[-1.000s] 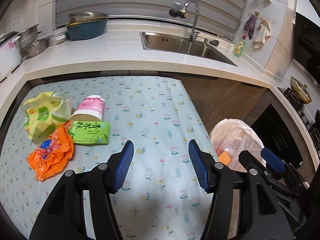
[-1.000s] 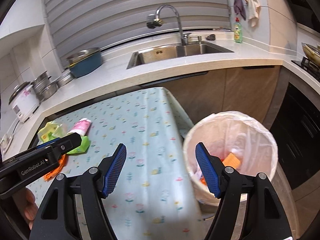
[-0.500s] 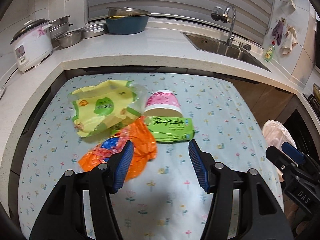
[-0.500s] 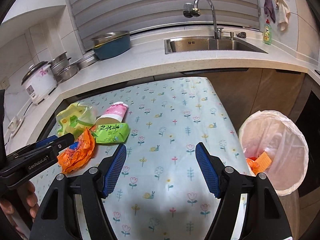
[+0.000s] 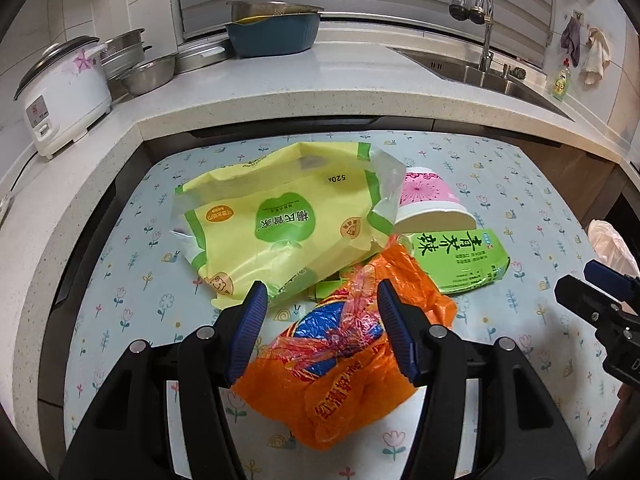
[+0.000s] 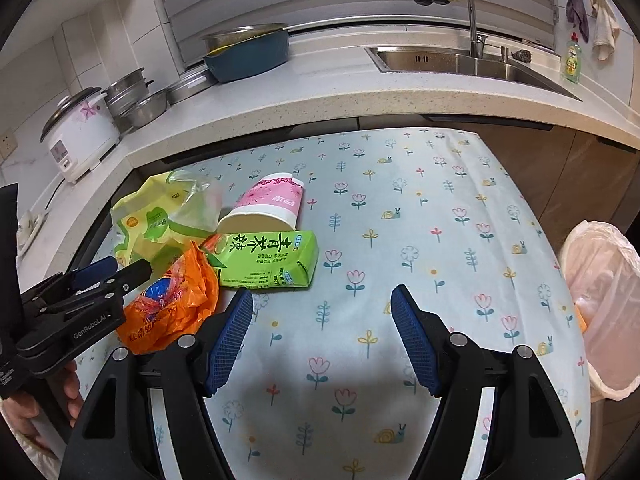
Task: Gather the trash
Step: 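Grasp the yellow-green wet-wipe pack with the left tool while the right tool grasps the orange bag, then carry the wipe pack and orange bag over the bin and open both tools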
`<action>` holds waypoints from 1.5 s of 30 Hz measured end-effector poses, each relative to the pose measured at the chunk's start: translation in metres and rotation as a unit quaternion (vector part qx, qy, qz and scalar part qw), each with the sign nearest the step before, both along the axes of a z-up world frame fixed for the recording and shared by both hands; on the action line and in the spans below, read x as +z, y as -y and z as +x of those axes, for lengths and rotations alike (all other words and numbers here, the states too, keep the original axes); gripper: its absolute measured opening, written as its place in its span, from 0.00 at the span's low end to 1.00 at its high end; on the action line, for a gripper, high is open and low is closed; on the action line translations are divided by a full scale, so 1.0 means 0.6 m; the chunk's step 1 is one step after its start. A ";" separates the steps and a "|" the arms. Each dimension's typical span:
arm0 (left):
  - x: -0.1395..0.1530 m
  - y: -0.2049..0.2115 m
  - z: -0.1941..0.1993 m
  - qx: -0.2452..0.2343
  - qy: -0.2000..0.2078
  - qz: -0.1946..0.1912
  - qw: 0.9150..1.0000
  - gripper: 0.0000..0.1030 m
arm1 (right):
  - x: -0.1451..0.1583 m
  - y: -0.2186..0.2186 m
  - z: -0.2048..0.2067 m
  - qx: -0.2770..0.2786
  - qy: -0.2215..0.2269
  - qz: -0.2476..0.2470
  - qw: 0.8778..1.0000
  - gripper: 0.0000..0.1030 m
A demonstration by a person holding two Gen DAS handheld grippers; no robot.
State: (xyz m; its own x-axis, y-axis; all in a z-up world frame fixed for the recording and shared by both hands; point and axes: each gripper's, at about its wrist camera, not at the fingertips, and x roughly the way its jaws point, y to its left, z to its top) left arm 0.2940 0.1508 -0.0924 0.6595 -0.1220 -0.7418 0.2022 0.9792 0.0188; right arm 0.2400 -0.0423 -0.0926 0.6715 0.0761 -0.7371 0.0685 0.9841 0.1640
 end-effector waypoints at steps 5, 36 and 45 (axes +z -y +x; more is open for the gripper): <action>-0.020 0.001 0.027 -0.010 -0.007 -0.002 1.000 0.51 | -0.016 -0.021 0.027 0.005 -0.008 0.000 1.000 0.67; 0.007 -0.054 -0.013 0.045 -0.029 -0.071 0.996 0.00 | -0.070 -0.156 0.067 0.089 -0.047 0.037 0.994 0.21; 0.043 -0.030 -0.042 0.034 -0.012 -0.076 0.996 0.00 | -0.019 -0.128 0.038 0.073 -0.007 0.029 0.997 0.14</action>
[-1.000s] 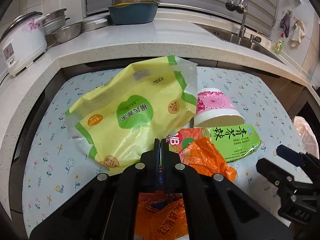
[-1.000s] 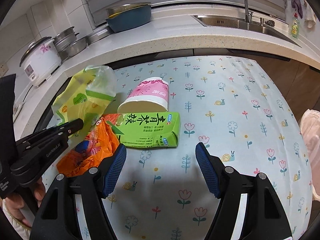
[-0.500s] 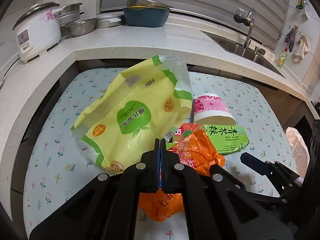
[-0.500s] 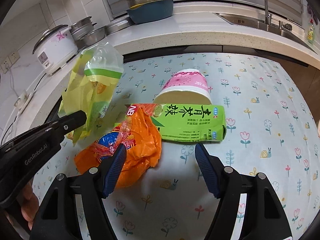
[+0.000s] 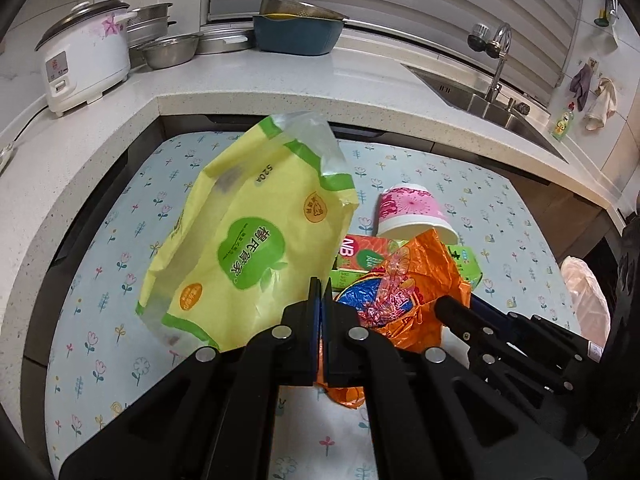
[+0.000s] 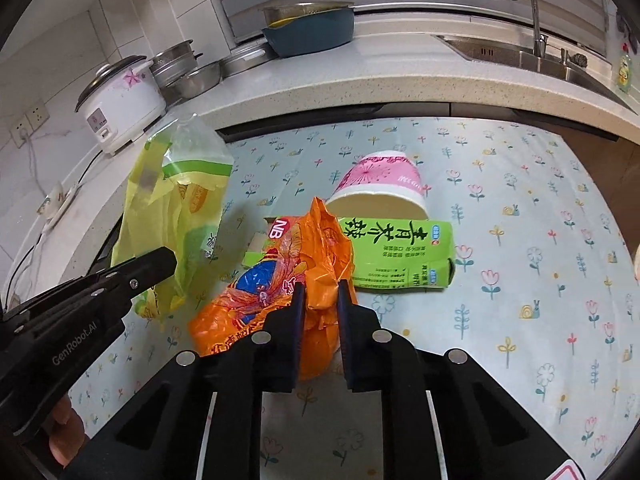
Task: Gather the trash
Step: 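Carry the wipe pack and orange bag over the bin and open both tools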
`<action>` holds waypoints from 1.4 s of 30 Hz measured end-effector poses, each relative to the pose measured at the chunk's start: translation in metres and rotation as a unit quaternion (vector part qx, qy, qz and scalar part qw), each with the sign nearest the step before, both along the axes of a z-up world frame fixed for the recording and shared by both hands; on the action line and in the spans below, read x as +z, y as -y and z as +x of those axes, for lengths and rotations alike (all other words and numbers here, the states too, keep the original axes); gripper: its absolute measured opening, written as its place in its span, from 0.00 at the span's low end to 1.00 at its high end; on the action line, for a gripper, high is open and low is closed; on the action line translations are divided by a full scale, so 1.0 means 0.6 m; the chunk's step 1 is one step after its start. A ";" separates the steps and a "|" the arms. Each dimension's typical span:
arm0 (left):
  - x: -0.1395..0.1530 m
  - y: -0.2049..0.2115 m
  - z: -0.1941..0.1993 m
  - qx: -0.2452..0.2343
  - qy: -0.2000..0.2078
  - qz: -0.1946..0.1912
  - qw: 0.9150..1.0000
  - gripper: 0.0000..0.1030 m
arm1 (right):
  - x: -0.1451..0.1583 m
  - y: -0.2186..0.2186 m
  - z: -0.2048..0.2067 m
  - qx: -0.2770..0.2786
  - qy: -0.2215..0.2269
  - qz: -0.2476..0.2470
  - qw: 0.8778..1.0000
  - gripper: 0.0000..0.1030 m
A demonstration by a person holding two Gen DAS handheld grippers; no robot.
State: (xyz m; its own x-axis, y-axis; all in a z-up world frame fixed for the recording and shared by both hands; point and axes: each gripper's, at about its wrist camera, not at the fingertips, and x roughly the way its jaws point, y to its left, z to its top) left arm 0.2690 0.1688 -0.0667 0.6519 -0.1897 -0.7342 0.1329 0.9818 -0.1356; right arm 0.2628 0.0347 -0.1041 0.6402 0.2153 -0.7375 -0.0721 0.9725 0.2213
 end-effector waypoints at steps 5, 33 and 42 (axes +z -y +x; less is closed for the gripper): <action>0.032 0.043 -0.030 -0.022 0.015 -0.001 1.000 0.00 | 0.036 0.043 -0.031 -0.022 0.019 0.002 1.000 0.13; 0.125 0.399 -0.180 -0.187 0.056 0.007 0.981 0.00 | 0.131 0.420 -0.251 -0.194 0.085 0.017 0.977 0.13; 0.117 0.524 -0.206 -0.252 0.049 0.004 0.966 0.00 | 0.124 0.548 -0.322 -0.266 0.086 0.020 0.960 0.13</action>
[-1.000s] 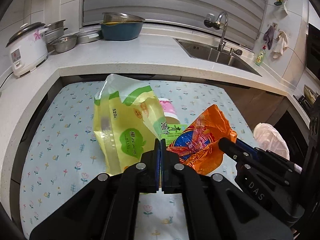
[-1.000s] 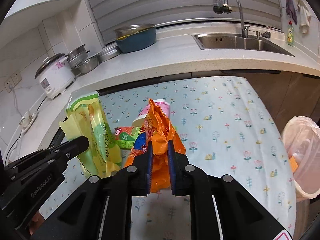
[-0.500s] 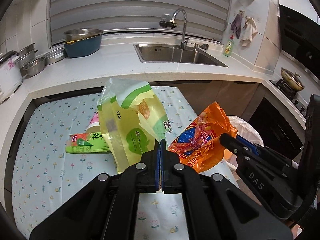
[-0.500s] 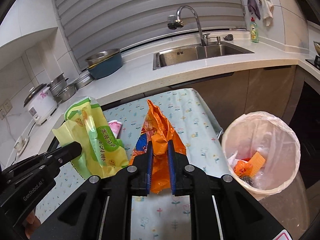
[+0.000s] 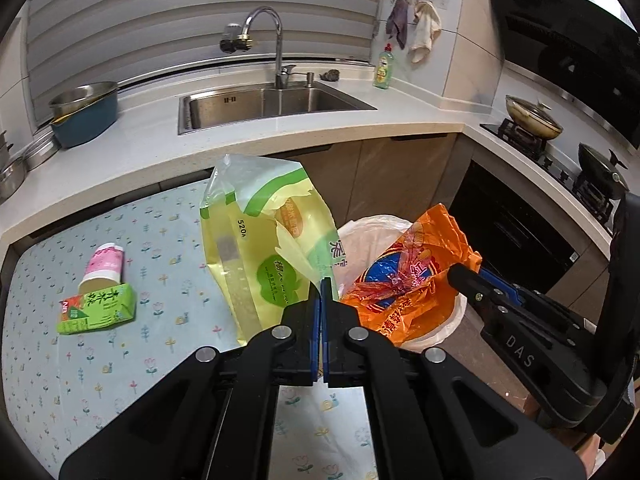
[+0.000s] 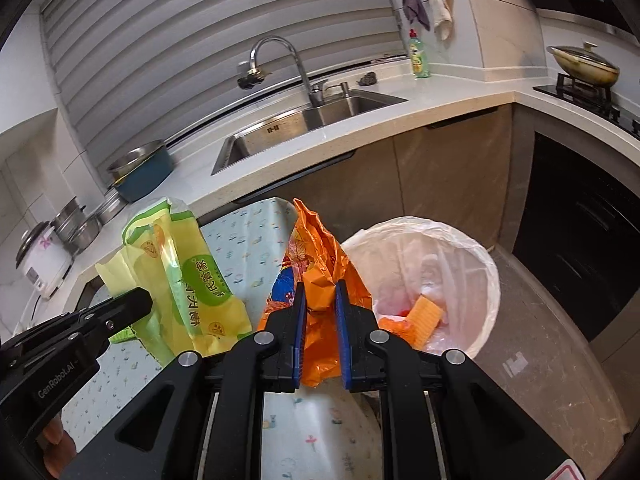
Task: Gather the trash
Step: 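Carry the wipe pack and orange bag over the bin and open both tools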
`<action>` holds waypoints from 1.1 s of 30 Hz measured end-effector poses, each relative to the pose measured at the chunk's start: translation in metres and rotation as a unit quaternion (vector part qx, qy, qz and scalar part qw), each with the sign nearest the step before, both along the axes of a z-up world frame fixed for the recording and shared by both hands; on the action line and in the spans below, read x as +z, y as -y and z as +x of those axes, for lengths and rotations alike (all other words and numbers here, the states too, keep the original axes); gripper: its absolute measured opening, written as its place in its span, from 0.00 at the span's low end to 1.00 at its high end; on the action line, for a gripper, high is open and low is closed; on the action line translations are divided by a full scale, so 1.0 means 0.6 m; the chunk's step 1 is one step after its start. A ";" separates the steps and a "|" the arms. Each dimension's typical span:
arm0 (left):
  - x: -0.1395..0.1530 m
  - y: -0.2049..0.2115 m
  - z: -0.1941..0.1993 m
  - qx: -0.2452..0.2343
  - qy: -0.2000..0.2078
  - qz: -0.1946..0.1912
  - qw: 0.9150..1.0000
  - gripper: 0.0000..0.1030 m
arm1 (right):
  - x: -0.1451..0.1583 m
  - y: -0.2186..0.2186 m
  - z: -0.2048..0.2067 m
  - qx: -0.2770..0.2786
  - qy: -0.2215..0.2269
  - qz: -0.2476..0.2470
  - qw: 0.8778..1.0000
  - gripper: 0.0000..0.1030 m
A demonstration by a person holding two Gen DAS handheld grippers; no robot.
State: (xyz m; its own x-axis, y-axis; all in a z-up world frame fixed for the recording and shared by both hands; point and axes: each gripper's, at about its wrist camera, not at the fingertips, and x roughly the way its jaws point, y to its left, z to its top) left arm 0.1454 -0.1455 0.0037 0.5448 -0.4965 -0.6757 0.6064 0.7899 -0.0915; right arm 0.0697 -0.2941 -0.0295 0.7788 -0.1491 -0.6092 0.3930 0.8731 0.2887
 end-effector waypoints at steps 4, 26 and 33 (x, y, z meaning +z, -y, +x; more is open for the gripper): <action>-0.008 0.046 -0.004 -0.024 -0.014 -0.007 1.000 0.00 | -0.007 0.050 -0.031 -0.032 0.001 0.007 0.999 0.13; -0.028 0.151 0.026 -0.053 -0.035 -0.026 0.998 0.24 | -0.037 0.120 -0.049 -0.071 -0.010 0.013 0.997 0.13; -0.034 0.127 0.038 -0.022 -0.035 -0.031 0.999 0.41 | -0.045 0.117 -0.038 -0.065 -0.015 0.013 0.998 0.13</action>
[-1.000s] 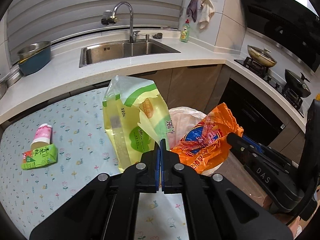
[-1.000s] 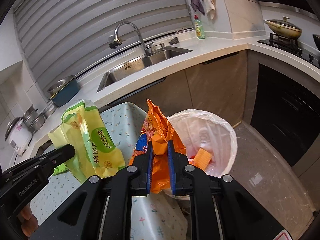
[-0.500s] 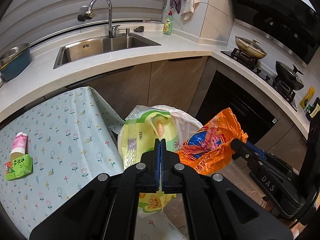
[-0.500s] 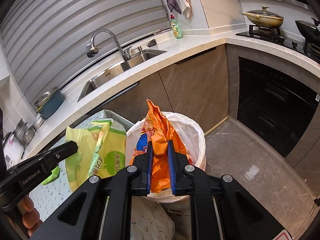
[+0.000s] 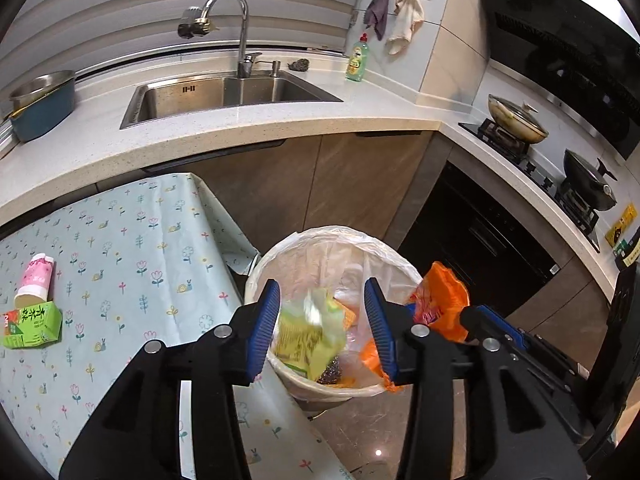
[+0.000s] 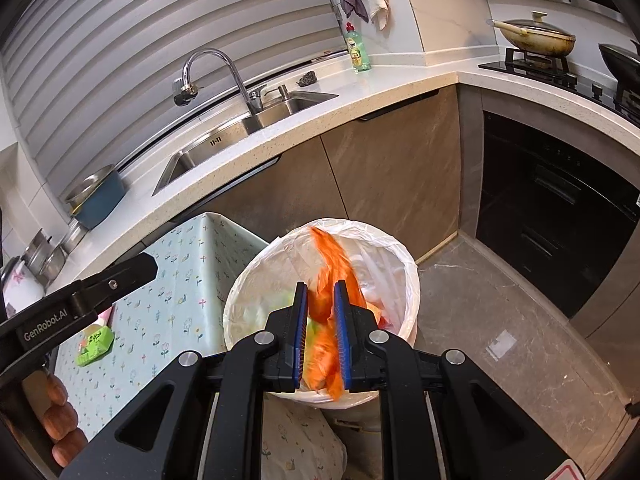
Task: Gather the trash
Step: 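Carry the wipe pack and orange bag over the bin and open both tools, then return both tools to the table toward the green carton and pink cup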
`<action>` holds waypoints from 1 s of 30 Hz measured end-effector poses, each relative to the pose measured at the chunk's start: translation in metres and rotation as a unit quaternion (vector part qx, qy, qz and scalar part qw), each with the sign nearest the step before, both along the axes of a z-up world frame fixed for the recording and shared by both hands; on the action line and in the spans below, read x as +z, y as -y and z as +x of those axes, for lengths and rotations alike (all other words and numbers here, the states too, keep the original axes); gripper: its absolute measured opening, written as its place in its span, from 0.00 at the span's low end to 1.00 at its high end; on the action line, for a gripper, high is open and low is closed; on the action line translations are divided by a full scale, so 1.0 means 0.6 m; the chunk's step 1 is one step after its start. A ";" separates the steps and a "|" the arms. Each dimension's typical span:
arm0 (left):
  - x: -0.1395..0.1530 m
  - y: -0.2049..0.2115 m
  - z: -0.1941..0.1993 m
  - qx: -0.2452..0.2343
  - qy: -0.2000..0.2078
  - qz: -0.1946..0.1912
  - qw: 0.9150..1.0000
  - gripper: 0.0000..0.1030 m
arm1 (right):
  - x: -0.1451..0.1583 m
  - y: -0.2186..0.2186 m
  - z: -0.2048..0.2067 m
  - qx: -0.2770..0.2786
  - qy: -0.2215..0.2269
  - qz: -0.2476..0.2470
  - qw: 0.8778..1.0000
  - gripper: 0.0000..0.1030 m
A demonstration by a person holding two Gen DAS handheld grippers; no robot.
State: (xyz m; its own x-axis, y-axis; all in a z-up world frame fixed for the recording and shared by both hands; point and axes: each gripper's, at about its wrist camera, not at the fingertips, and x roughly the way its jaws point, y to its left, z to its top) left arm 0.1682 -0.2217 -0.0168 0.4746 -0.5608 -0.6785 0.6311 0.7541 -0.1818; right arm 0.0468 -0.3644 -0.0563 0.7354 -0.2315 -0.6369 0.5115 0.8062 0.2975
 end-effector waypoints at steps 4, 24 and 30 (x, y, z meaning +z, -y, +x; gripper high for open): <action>-0.006 -0.020 0.007 0.013 -0.003 0.003 1.000 0.41 | -0.002 -0.004 0.010 0.006 -0.002 0.000 1.000 0.13; -0.022 -0.139 0.035 0.086 -0.005 0.009 0.996 0.47 | 0.004 -0.062 0.065 0.047 -0.010 -0.012 0.999 0.17; -0.026 -0.200 0.040 0.124 -0.004 0.008 0.992 0.54 | 0.011 -0.102 0.080 0.069 -0.008 -0.018 0.997 0.31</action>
State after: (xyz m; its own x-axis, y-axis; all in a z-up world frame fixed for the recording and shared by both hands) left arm 0.1921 -0.1018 -0.0322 0.5904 -0.4168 -0.6911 0.4251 0.8885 -0.1727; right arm 0.0950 -0.3032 -0.0497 0.7520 -0.1516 -0.6414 0.3984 0.8798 0.2591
